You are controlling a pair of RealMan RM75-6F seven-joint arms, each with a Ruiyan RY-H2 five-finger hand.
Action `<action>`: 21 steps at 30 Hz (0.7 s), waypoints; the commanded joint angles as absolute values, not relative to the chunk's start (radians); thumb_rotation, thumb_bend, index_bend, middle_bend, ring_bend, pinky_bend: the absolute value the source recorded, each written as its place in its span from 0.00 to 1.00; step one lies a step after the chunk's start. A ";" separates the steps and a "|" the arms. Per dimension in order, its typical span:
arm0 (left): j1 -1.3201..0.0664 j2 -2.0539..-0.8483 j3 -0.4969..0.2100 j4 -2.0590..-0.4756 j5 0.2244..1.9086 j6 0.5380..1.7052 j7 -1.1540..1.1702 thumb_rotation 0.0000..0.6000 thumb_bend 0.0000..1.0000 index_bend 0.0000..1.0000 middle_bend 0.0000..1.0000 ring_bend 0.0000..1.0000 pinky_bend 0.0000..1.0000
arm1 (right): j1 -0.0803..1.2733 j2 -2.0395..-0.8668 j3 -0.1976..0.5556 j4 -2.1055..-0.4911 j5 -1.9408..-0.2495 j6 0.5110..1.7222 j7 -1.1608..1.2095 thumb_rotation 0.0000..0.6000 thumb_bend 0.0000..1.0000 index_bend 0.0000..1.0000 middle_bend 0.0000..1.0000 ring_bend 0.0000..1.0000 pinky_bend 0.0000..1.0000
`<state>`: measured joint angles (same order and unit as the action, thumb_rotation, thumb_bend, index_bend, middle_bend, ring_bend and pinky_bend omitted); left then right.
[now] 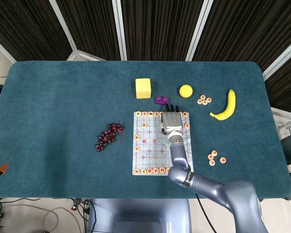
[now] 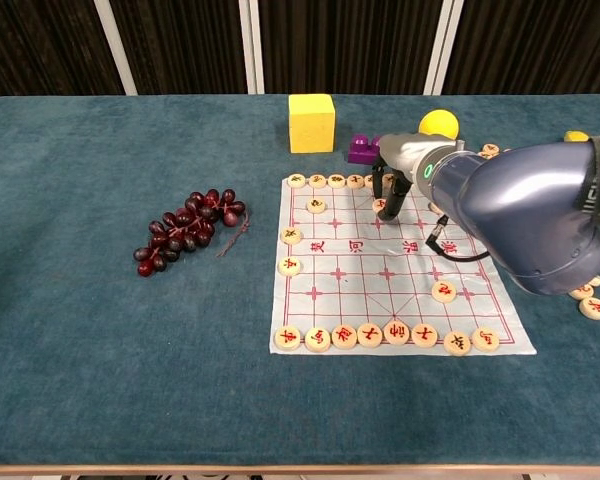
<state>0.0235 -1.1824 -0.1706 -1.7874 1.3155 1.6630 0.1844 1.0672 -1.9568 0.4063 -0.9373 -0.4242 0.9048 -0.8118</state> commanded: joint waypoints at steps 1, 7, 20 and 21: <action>0.023 -1.183 -0.171 -1.787 1.315 1.662 0.185 1.00 0.03 0.02 0.00 0.00 0.04 | 1.067 -1.957 0.408 -0.936 -0.423 0.901 -0.812 1.00 0.37 0.48 0.00 0.00 0.02; 0.022 -1.184 -0.171 -1.787 1.314 1.662 0.187 1.00 0.03 0.03 0.00 0.00 0.04 | 1.068 -1.958 0.407 -0.933 -0.424 0.897 -0.816 1.00 0.37 0.50 0.00 0.00 0.02; 0.021 -1.183 -0.172 -1.788 1.311 1.661 0.186 1.00 0.03 0.02 0.00 0.00 0.04 | 1.068 -1.949 0.420 -0.947 -0.421 0.897 -0.812 1.00 0.37 0.53 0.00 0.00 0.02; 0.021 -1.183 -0.173 -1.787 1.311 1.660 0.186 1.00 0.03 0.02 0.00 0.00 0.04 | 1.068 -1.947 0.422 -0.949 -0.419 0.898 -0.812 1.00 0.37 0.53 0.00 0.00 0.02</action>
<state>0.0209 -1.1831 -0.1725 -1.7874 1.3106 1.6600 0.1858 1.0677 -1.9479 0.4208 -0.9481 -0.4199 0.8976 -0.8119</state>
